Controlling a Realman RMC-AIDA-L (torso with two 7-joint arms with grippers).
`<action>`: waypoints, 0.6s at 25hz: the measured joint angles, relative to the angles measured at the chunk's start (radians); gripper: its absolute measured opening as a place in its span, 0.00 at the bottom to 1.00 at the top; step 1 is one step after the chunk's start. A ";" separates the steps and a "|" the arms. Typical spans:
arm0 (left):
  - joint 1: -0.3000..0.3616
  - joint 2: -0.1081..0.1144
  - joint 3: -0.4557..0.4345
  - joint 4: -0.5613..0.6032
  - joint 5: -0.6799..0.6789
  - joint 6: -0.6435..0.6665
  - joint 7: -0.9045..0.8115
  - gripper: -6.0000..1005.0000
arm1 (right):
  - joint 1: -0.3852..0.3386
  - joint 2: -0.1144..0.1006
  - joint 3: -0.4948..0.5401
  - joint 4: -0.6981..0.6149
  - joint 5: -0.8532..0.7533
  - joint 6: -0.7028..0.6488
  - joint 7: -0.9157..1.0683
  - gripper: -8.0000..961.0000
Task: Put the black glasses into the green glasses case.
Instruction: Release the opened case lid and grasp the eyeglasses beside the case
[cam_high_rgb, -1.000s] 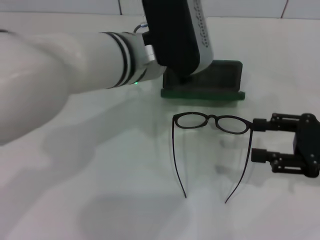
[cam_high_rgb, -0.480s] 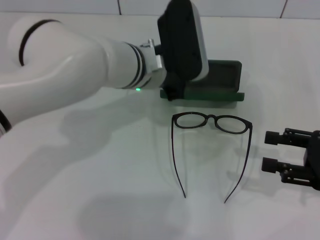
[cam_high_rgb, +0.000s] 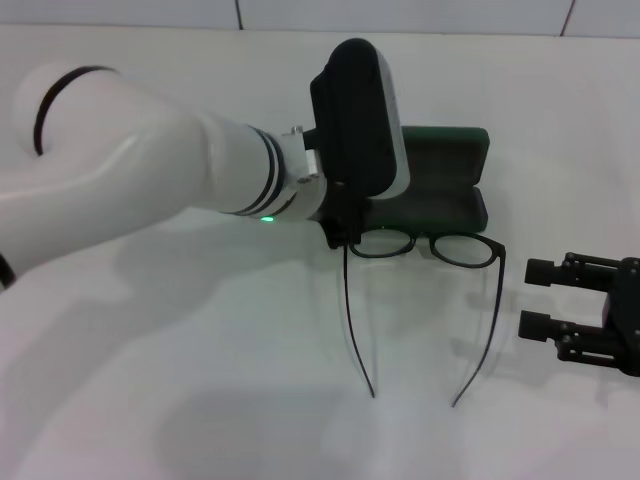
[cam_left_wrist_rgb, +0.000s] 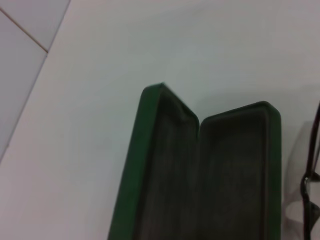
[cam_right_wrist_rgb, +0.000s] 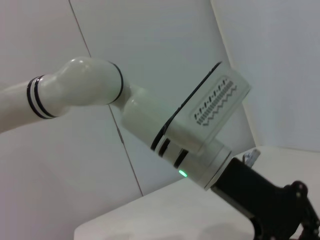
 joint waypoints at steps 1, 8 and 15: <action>0.006 -0.001 0.002 0.003 -0.001 0.000 0.000 0.01 | 0.003 0.000 0.000 0.000 0.000 0.002 -0.001 0.68; 0.108 0.001 -0.010 0.206 0.000 0.018 -0.008 0.02 | 0.026 -0.002 -0.001 -0.013 -0.004 0.009 0.000 0.68; 0.331 0.003 -0.069 0.587 -0.091 0.028 -0.005 0.02 | 0.089 -0.032 -0.005 -0.177 -0.144 0.088 0.123 0.68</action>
